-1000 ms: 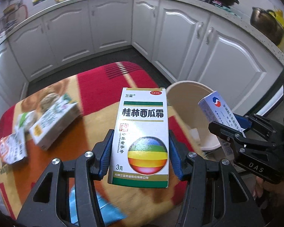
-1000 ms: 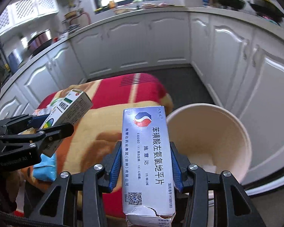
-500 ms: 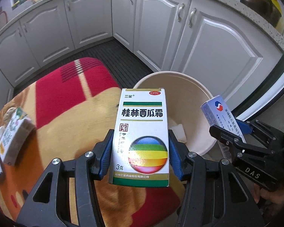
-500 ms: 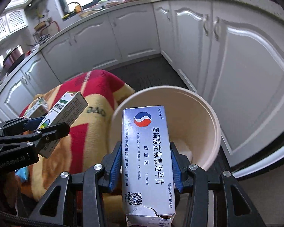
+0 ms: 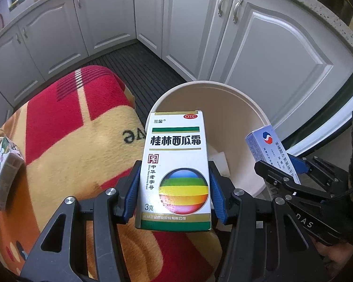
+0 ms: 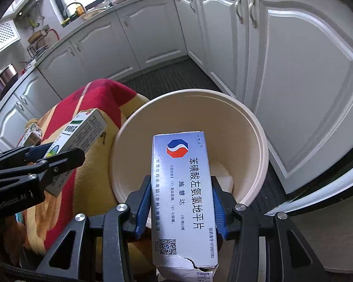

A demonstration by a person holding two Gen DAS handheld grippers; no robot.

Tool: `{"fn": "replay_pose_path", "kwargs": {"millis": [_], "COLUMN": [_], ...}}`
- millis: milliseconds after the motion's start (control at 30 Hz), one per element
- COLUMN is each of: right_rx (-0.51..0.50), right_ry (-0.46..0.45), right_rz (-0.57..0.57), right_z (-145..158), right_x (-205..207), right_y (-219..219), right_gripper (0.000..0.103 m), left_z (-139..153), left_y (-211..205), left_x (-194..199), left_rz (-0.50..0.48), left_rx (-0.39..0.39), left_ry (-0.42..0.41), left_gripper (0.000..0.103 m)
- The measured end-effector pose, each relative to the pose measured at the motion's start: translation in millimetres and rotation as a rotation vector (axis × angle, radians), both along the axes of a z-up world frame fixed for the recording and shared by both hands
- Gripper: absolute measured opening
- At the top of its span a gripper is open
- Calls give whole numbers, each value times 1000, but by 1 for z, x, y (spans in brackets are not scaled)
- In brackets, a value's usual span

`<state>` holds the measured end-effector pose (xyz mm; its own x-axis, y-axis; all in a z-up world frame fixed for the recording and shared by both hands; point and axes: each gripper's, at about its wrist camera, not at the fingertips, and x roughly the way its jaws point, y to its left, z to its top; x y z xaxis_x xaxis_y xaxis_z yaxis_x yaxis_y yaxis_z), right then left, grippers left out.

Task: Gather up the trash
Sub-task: 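Carry both medicine boxes to the beige bucket and open both tools inside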

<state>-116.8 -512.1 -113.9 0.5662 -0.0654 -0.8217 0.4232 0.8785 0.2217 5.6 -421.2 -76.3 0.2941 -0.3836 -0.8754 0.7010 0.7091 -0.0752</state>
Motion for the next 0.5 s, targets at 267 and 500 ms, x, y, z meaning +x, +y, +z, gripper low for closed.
{"fn": "replay_pose_path", "kwargs": {"millis": [267,500], "right_rx": [21,46], "right_ry": [21,24], "right_rz": [-11,-42], "right_z": [-12,-24], "right_x": [8,18], "right_y": [-6,-13], "right_gripper": [45,45], "left_z": [-14,-22], "left_y": [-6,-12], "left_x": [5,9], "left_rz": [4,10], "left_rx": [10,-1], "left_ry": [42,59], "left_gripper": [51,49]}}
